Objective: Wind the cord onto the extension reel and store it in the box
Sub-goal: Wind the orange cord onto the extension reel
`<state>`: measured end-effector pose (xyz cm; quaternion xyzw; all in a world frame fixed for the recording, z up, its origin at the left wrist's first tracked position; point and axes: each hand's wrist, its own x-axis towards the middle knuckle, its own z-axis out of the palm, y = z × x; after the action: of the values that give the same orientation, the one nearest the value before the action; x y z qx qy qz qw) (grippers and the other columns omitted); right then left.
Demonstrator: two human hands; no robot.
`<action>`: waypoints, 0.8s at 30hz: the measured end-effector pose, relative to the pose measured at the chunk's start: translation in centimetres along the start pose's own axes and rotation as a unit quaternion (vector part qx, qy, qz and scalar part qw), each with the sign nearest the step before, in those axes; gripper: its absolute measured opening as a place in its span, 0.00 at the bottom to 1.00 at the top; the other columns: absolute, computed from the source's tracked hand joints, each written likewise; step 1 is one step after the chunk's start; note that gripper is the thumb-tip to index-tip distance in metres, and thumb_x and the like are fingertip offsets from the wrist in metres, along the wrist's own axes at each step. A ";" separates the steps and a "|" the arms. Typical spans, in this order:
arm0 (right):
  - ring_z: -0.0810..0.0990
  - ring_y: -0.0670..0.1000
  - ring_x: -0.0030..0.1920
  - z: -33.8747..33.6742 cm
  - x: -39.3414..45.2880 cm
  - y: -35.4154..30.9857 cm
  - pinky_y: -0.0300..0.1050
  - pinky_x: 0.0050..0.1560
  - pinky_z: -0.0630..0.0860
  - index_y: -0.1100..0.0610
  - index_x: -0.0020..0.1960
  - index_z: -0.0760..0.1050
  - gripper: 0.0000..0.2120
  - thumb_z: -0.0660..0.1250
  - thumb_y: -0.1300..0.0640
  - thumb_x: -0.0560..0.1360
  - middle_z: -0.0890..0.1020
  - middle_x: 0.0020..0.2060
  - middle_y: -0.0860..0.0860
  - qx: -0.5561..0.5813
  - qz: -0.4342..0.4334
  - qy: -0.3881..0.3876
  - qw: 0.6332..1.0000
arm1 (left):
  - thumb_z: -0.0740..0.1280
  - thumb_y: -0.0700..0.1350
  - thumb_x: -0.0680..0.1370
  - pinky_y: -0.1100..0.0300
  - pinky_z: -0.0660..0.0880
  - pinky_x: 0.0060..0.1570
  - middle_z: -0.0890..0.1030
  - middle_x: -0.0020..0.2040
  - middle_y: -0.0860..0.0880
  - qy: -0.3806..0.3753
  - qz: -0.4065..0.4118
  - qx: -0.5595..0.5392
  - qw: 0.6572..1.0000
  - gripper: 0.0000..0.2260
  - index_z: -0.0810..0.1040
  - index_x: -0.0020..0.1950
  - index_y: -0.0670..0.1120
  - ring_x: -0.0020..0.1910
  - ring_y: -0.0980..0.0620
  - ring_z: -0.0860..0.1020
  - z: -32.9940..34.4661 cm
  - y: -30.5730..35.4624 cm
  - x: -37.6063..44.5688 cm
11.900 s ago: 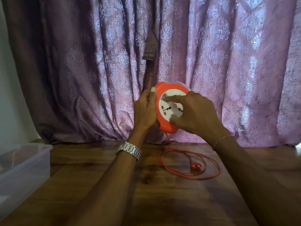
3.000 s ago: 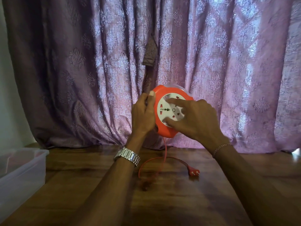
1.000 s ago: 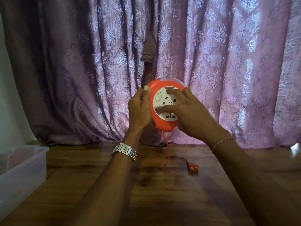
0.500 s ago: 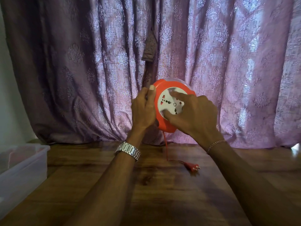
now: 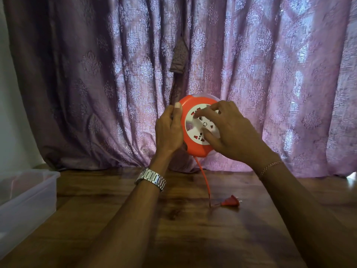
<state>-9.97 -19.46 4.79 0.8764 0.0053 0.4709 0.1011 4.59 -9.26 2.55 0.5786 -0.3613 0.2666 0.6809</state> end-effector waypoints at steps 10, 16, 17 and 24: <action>0.65 0.62 0.68 -0.4 -0.3 -1.3 0.57 0.52 0.75 0.37 0.67 0.70 0.27 0.70 0.56 0.71 0.67 0.69 0.60 -0.073 0.012 -0.123 0.990 | 0.55 0.63 0.81 0.43 0.79 0.44 0.80 0.36 0.48 -0.017 0.012 0.006 1.000 0.19 0.73 0.40 0.53 0.41 0.42 0.81 0.2 0.1 -0.1; 0.80 0.60 0.52 -0.1 -0.4 -1.4 0.52 0.47 0.79 0.37 0.66 0.71 0.27 0.64 0.44 0.67 0.83 0.52 0.52 -0.032 0.077 -0.032 0.996 | 0.55 0.66 0.79 0.41 0.78 0.44 0.81 0.36 0.44 -0.013 0.025 0.015 0.999 0.20 0.74 0.39 0.55 0.39 0.43 0.80 0.4 -0.2 -0.1; 0.81 0.59 0.50 0.1 -0.3 -1.3 0.51 0.48 0.79 0.39 0.66 0.73 0.28 0.67 0.41 0.66 0.84 0.51 0.51 -0.013 0.101 -0.007 0.995 | 0.55 0.66 0.79 0.41 0.78 0.43 0.80 0.36 0.45 -0.012 0.021 0.014 1.000 0.19 0.74 0.39 0.56 0.39 0.43 0.80 0.4 -0.2 -0.1; 0.80 0.61 0.52 1.2 -0.1 -1.8 0.52 0.48 0.78 0.53 0.61 0.77 0.36 0.63 0.27 0.66 0.83 0.53 0.55 0.014 0.212 0.085 0.973 | 0.57 0.59 0.82 0.47 0.74 0.41 0.77 0.34 0.47 -0.018 0.018 0.008 1.000 0.19 0.70 0.36 0.52 0.36 0.47 0.75 0.5 0.5 -0.3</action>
<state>-8.89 -17.88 3.75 0.8155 -0.1656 0.5544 -0.0137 3.89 -9.66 2.65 0.5821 -0.3819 0.2711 0.6647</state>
